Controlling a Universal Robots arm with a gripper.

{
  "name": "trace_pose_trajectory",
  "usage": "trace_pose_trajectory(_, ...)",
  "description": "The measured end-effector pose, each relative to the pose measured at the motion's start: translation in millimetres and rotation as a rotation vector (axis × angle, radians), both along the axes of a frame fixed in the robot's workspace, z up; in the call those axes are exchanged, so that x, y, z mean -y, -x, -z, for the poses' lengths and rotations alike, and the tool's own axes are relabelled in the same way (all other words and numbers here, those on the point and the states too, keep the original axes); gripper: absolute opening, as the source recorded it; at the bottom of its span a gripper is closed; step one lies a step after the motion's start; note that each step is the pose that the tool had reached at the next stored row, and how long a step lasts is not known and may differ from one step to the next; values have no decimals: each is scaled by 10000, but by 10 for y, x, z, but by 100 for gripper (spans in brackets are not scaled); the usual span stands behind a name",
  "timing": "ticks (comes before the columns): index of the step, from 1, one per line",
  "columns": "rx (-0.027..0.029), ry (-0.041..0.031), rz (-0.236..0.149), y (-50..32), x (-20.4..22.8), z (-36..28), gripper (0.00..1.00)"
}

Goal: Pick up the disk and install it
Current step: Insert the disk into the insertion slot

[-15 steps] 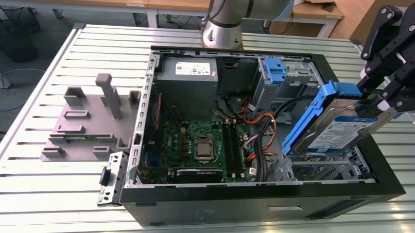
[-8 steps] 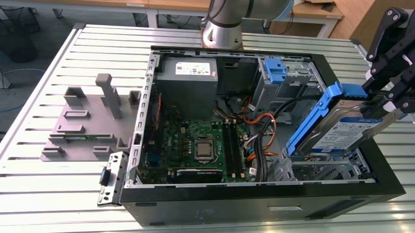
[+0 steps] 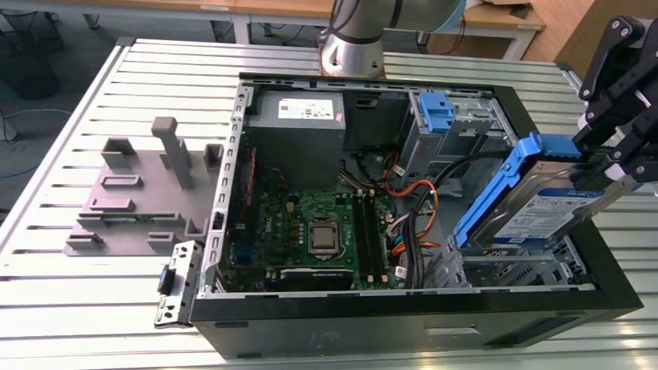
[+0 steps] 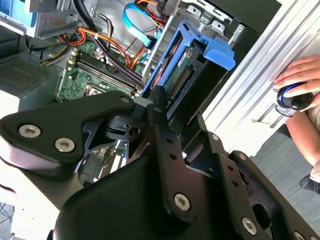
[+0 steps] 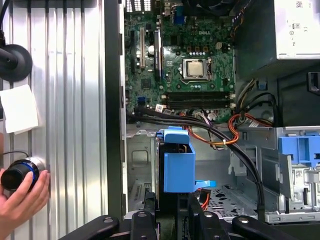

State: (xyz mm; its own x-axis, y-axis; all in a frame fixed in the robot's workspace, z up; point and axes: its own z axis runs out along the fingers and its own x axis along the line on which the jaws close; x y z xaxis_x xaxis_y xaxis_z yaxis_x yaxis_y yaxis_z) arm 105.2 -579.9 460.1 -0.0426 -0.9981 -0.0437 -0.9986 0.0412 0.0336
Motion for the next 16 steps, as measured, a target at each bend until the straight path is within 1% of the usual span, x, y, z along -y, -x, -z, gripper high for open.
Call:
trace_pose_trajectory(5,-1,-1,3,-14,-2,26,35)
trace_pose_trajectory(7,-4,0,0,-23,-8,29,35)
trace_pose_trajectory(16,-5,-1,1,-46,-9,39,35)
